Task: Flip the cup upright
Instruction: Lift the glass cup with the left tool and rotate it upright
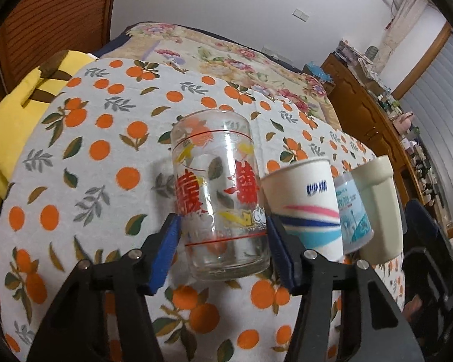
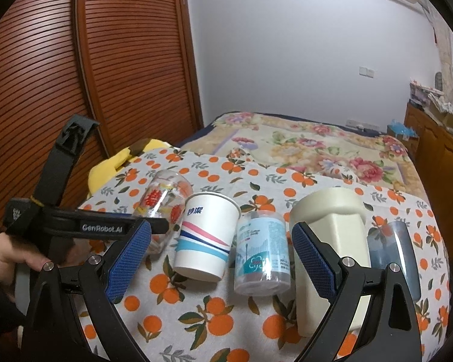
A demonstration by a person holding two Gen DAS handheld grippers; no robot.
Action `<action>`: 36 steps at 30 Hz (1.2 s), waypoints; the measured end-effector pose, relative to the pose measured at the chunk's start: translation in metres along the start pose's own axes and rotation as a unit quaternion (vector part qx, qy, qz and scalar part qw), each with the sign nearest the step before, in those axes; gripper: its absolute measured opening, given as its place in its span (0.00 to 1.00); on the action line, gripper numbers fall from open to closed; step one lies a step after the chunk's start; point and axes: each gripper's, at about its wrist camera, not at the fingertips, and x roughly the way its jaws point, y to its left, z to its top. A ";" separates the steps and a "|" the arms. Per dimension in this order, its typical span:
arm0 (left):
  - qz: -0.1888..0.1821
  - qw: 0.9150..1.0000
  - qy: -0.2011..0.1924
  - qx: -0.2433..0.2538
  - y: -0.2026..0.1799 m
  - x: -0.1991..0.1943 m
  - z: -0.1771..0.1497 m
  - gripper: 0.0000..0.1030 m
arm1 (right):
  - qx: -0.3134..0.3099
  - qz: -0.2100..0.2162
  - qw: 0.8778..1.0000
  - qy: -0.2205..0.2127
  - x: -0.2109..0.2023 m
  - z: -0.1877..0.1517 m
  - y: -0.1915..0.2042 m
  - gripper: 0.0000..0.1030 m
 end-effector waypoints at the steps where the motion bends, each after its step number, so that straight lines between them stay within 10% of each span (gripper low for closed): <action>1: 0.002 1.000 -0.001 0.004 0.001 -0.003 -0.003 0.54 | 0.000 -0.001 1.000 -0.002 -0.002 -0.001 0.001 0.93; 36: -0.053 0.990 -0.062 0.111 -0.105 -0.075 -0.130 0.53 | 0.043 -0.081 0.996 -0.021 -0.116 -0.078 -0.042 0.93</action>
